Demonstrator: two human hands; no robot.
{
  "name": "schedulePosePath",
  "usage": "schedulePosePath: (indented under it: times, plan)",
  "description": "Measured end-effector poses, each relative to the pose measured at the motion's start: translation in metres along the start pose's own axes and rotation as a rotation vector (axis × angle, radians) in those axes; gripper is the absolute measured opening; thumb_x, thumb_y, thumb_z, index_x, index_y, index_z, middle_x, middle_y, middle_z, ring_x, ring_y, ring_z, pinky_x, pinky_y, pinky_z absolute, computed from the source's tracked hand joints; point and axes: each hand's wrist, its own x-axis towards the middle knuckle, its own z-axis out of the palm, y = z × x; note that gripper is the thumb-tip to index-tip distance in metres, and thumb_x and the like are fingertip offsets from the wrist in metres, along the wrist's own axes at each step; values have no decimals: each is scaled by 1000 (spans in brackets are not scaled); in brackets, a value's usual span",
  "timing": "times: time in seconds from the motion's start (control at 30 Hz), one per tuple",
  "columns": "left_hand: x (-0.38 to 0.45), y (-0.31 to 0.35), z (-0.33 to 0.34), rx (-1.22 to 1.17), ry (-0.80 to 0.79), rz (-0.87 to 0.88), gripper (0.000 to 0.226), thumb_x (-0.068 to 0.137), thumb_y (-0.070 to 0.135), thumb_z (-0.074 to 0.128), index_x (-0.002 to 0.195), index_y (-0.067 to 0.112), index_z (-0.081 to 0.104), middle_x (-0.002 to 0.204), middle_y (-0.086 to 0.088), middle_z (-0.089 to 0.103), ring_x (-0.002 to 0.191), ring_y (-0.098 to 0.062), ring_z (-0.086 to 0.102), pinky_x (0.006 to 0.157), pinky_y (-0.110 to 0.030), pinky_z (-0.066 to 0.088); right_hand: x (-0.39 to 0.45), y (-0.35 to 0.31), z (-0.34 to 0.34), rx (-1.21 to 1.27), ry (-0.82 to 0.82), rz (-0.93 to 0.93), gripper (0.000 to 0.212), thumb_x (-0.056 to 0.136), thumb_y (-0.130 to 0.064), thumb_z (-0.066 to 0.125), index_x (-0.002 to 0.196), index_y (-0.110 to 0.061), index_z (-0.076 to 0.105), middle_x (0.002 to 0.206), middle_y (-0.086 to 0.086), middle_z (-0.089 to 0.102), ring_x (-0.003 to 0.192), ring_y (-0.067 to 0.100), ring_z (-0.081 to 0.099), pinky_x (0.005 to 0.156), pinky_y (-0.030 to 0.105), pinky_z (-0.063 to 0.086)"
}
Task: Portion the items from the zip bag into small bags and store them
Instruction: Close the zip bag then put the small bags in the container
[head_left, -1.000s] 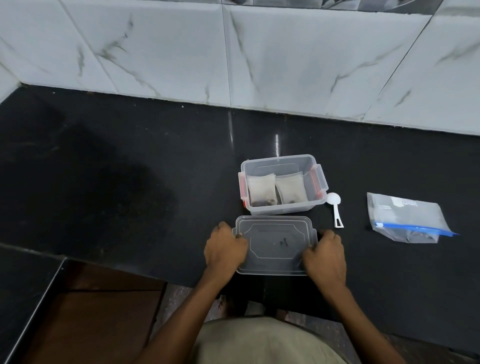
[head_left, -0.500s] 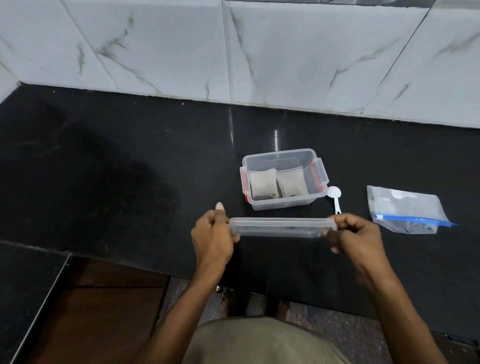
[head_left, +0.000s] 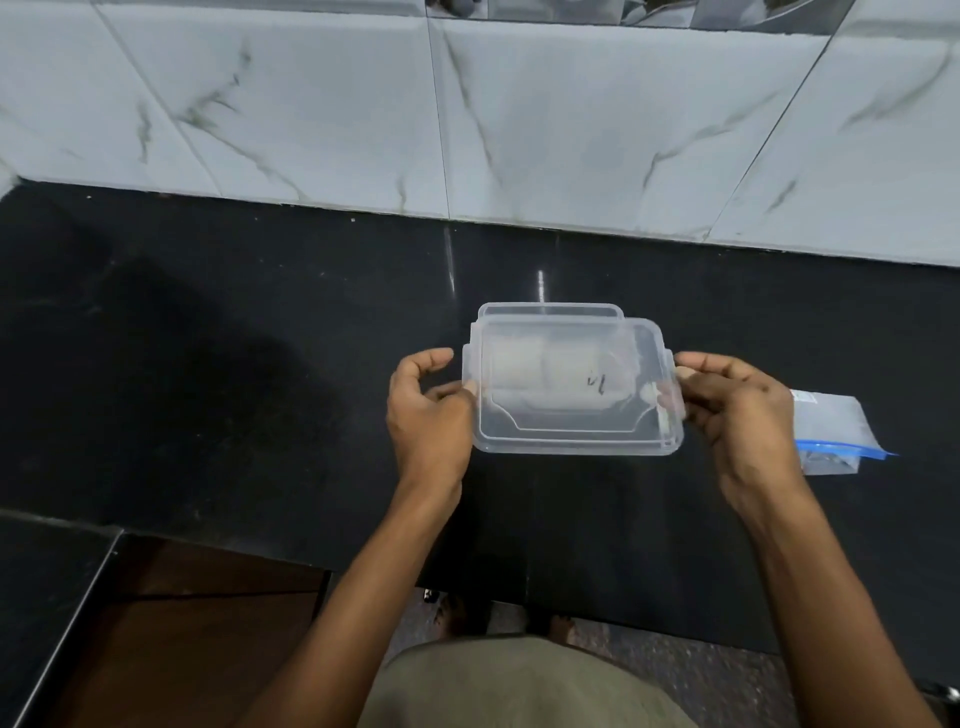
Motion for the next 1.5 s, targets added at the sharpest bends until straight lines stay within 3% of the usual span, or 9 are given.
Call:
schedulePosePath:
  times: [0.13, 0.23, 0.43, 0.57, 0.9, 1.07, 1.2, 1.37, 1.5]
  plan:
    - [24, -6, 28, 108, -16, 125, 34, 87, -4, 65, 113, 18, 68, 106, 9, 71, 97, -5, 69, 83, -22, 59, 34, 18, 22, -218, 98, -113, 28, 82, 4, 72, 105, -12, 72, 94, 2, 73, 83, 15, 70, 86, 36, 61]
    - [39, -5, 46, 227, -11, 180, 36, 88, -4, 60, 119, 12, 68, 110, 5, 70, 101, -9, 67, 86, -18, 55, 49, 22, 39, -360, 131, -159, 29, 82, -3, 73, 109, -15, 73, 89, -8, 72, 79, 6, 69, 83, 30, 60]
    - [64, -27, 60, 402, -14, 160, 38, 75, 5, 63, 111, 15, 64, 109, 4, 64, 107, -21, 61, 94, -41, 56, 61, 28, 52, -456, 122, -134, 24, 86, -2, 68, 106, -13, 70, 86, -9, 66, 78, 0, 62, 72, 22, 55]
    - [70, -36, 62, 457, 28, 184, 29, 82, 2, 63, 109, 13, 62, 115, 5, 50, 109, -16, 51, 94, -30, 48, 67, 33, 54, -469, 109, -119, 24, 87, -6, 69, 109, -17, 66, 90, -8, 66, 79, -2, 60, 62, 13, 46]
    - [102, -22, 58, 110, 3, -267, 27, 81, -11, 64, 97, 11, 68, 99, -6, 72, 87, -19, 71, 64, -29, 58, 93, 36, 49, -278, 46, 158, 25, 87, 0, 72, 108, -12, 70, 99, 3, 74, 92, 22, 73, 82, 43, 63]
    - [104, -22, 56, 122, -29, -250, 29, 83, -11, 66, 104, 8, 68, 99, -4, 72, 85, -16, 70, 69, -31, 61, 99, 37, 47, -250, 35, 196, 23, 85, 2, 71, 102, -13, 72, 102, 7, 76, 92, 25, 74, 82, 46, 63]
    - [95, -27, 56, 165, -80, -164, 29, 83, -8, 67, 104, 13, 65, 101, -2, 70, 93, -16, 70, 73, -30, 60, 84, 42, 41, -354, 40, 114, 22, 91, -6, 65, 110, -16, 62, 112, 5, 69, 96, 22, 68, 78, 40, 59]
    - [77, -39, 63, 221, -189, -74, 28, 88, 0, 68, 110, 15, 62, 106, 1, 68, 100, -17, 69, 78, -29, 60, 67, 53, 28, -737, 117, -90, 50, 93, -4, 58, 141, -12, 47, 141, 15, 51, 125, 32, 52, 104, 46, 47]
    - [67, -46, 73, 597, -238, 282, 59, 90, 1, 62, 144, 18, 47, 149, -2, 43, 140, -22, 41, 115, -37, 38, 57, 69, 26, -1166, 56, -552, 76, 80, 9, 54, 152, -12, 40, 160, 17, 34, 144, 35, 37, 111, 49, 40]
